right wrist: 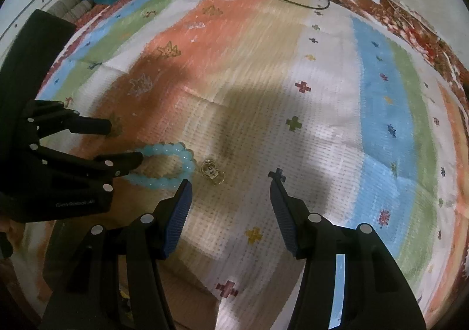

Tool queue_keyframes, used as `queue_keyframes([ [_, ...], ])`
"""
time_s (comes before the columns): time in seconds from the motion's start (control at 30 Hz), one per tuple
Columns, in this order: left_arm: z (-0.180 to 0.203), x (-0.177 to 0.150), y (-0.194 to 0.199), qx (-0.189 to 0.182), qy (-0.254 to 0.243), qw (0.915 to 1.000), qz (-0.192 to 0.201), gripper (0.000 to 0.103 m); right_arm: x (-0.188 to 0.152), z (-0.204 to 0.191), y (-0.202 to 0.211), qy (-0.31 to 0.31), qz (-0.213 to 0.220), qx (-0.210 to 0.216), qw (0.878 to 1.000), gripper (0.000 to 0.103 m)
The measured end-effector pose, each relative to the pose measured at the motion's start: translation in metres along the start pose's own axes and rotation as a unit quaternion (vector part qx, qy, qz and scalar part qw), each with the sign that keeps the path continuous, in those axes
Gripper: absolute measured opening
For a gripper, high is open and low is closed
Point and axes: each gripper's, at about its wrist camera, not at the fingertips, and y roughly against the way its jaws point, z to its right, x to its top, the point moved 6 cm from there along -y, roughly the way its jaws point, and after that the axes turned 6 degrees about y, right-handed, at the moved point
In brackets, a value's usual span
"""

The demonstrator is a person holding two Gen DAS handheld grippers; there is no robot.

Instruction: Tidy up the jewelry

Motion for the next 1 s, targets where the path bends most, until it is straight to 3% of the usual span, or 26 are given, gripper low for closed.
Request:
queue_keyframes([
  [0.13,0.001,0.0,-0.006,0.01,-0.009,0.9999,0.001,0.053,0.003,-0.001,-0.007,0.006,-0.006,0.002,1.0,0.055],
  [0.23,0.003,0.0,-0.007,0.013,-0.011,0.9998,0.004,0.037,0.007,-0.003,-0.012,0.011,-0.009,0.004,1.0,0.055],
  [0.33,0.003,0.001,-0.006,0.01,-0.008,0.9999,0.003,0.013,0.01,-0.005,-0.017,0.016,-0.013,0.007,1.0,0.055],
  [0.7,-0.013,0.012,0.013,-0.019,0.026,0.9993,0.019,0.011,0.012,-0.007,-0.032,0.022,-0.031,0.009,0.999,0.053],
  [1.0,-0.019,0.022,0.009,-0.021,0.029,0.9991,0.022,0.011,0.014,-0.009,-0.042,0.033,-0.049,0.005,0.998,0.042],
])
